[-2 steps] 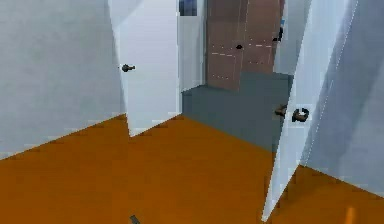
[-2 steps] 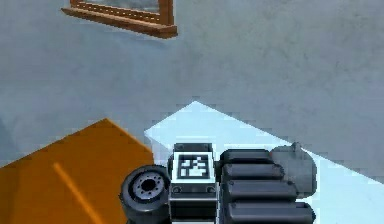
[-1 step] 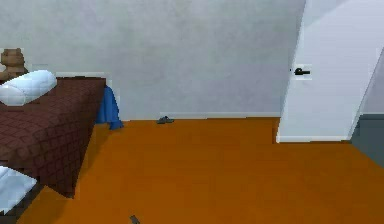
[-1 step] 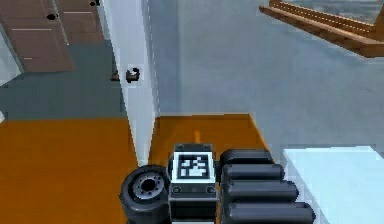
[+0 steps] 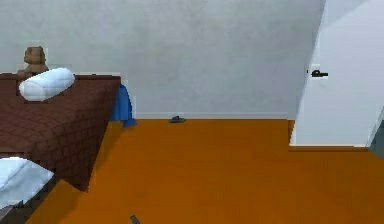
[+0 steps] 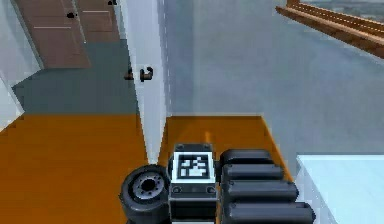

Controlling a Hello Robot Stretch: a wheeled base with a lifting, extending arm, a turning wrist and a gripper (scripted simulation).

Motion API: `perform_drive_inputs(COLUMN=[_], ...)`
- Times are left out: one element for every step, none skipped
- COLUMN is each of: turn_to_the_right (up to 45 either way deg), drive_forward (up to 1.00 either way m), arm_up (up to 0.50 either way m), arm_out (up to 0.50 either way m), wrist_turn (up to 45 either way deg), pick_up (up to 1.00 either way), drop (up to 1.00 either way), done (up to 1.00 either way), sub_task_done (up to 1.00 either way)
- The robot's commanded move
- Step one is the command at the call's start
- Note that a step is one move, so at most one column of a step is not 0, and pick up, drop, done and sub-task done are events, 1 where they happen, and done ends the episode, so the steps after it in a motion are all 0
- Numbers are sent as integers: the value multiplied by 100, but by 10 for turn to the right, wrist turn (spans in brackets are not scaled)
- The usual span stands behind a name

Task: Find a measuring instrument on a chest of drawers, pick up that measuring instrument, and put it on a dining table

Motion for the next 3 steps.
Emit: perform_drive_inputs(turn_to_the_right=[0,450,0], drive_forward=[5,0,100], arm_up=[0,0,0], arm_out=[0,0,0], wrist_turn=[0,0,0], pick_up=[0,0,0], drop=[0,0,0], done=[0,0,0], sub_task_done=[0,0,0])
